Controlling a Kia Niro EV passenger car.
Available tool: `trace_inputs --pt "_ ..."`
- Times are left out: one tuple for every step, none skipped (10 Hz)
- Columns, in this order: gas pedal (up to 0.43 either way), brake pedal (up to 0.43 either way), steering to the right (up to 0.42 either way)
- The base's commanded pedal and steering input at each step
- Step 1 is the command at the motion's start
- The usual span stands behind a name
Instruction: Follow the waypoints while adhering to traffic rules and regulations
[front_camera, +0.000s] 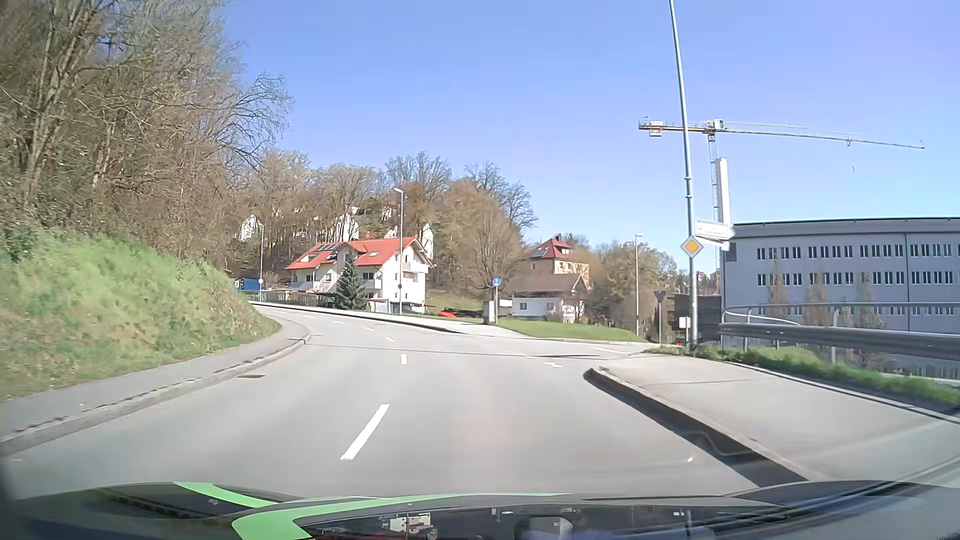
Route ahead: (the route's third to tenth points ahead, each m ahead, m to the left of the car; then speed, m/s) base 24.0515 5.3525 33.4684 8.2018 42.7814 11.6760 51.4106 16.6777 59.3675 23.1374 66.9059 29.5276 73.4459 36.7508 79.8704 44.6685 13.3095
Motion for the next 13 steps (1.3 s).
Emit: trace_inputs --pt "0.15 0.0 -0.044" --pt "0.15 0.0 -0.046" --pt "0.157 0.0 -0.047" --pt "0.157 0.0 -0.048" --pt "0.157 0.0 -0.047" --pt "0.157 0.0 -0.047" --pt "0.157 0.0 -0.047" --pt "0.157 0.0 -0.047" --pt "0.157 0.0 -0.047" --pt "0.157 0.0 -0.05" --pt "0.157 0.0 -0.052" --pt "0.157 0.0 -0.053" --pt "0.157 0.0 -0.054"
